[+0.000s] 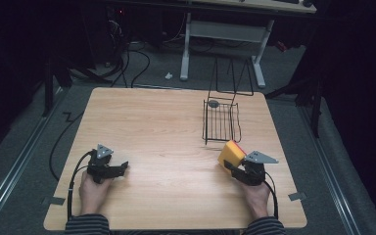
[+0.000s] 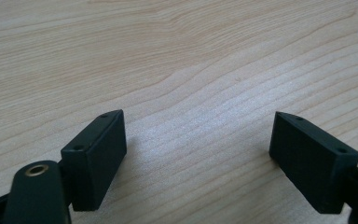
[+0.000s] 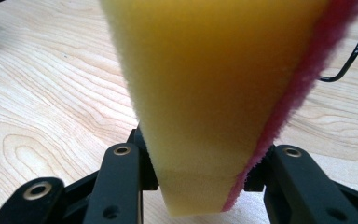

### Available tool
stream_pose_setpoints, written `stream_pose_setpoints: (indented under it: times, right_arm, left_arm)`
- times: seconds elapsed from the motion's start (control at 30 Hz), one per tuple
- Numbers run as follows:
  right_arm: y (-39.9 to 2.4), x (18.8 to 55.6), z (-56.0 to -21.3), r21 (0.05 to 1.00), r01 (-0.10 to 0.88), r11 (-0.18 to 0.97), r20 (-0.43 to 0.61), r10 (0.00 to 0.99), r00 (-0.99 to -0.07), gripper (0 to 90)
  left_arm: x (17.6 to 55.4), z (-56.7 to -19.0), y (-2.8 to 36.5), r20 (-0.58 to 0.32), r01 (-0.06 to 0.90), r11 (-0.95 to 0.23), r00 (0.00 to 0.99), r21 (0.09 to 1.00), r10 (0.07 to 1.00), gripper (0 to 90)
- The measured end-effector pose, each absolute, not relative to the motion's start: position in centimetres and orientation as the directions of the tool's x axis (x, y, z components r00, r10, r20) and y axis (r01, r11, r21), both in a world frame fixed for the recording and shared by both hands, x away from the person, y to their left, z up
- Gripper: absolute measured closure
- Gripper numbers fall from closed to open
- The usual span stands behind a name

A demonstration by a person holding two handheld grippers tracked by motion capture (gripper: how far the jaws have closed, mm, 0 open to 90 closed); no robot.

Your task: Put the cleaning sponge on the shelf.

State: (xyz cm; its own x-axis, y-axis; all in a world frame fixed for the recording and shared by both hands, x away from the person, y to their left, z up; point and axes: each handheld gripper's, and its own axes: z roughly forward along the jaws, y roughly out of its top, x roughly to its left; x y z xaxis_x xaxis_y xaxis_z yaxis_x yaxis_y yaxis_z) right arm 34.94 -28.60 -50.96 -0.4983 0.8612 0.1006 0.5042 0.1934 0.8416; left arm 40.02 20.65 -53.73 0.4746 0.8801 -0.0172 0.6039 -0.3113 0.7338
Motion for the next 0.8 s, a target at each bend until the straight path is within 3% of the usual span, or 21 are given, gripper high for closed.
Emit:
stream_pose_setpoints:
  times: [0.8]
  right_arm:
    - [-29.0, 34.5, -49.8, 0.850, 0.493, 0.186, 0.102, 0.860, -0.500, 60.9]
  left_arm:
    - [40.0, -53.7, 20.6, -0.017, 0.604, -0.311, 0.474, 0.734, 0.880, 19.3]
